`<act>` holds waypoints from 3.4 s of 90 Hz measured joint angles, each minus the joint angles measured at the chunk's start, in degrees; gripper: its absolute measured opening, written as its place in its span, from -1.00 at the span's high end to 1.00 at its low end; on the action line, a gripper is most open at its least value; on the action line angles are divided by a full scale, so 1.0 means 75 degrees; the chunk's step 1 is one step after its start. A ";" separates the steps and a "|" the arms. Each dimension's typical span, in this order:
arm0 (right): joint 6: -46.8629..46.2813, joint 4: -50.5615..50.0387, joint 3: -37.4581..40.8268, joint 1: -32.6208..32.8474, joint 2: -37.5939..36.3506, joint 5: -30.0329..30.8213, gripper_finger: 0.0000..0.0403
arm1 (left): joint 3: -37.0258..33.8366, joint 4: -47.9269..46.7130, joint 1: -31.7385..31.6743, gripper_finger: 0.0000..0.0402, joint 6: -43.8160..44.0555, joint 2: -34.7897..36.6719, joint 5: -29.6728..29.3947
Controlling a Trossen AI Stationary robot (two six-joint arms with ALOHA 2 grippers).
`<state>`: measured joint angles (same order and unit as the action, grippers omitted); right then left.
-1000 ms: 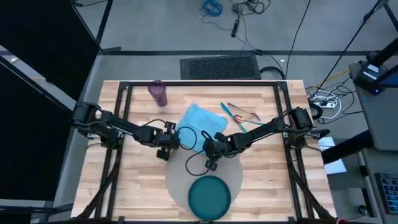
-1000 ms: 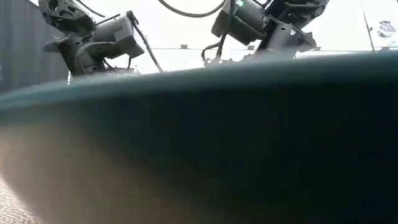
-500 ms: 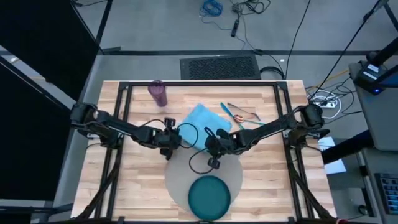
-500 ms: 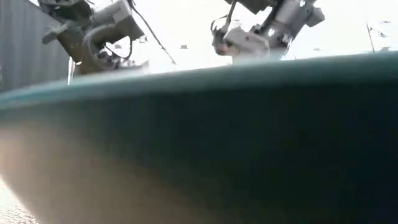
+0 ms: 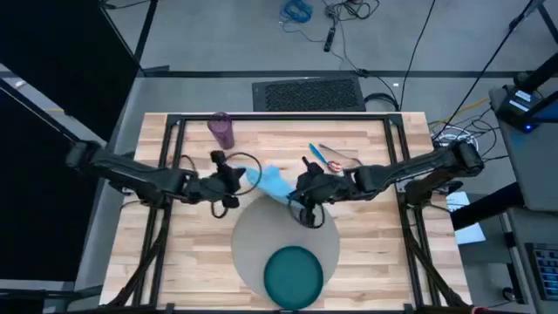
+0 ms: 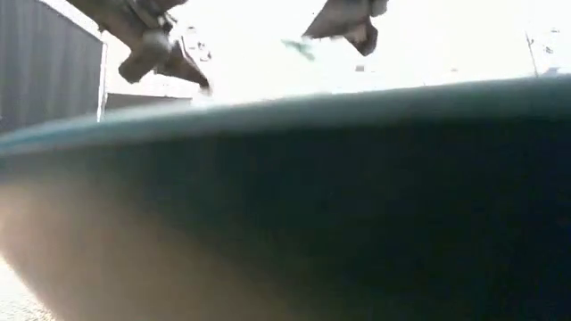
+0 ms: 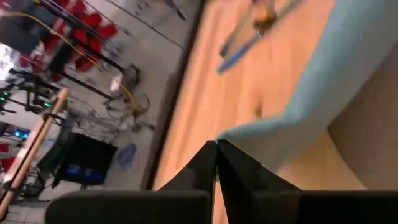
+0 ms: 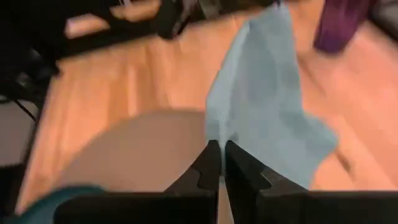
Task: Set table place
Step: Fold the blue table napkin
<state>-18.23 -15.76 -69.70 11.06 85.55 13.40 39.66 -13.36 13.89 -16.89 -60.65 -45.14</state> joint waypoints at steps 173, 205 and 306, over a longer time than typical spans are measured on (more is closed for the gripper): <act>0.1540 -0.3148 -0.0926 -0.3294 0.0835 -0.0430 1.00 | 0.0836 -0.0063 -0.2825 1.00 -0.0452 -0.2224 0.1512; 0.1980 -0.1854 0.0272 -0.4325 0.0826 -0.1480 1.00 | 0.0825 0.0862 -0.3913 1.00 -0.1076 -0.2859 0.2422; 0.0291 -0.1759 0.0485 -0.1701 -0.1030 -0.1789 1.00 | 0.1258 -0.0543 -0.0966 1.00 -0.0099 -0.0721 0.2816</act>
<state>-16.04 -28.95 -66.06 -1.69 77.83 -0.02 49.10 -17.43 6.64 -17.63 -66.06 -24.01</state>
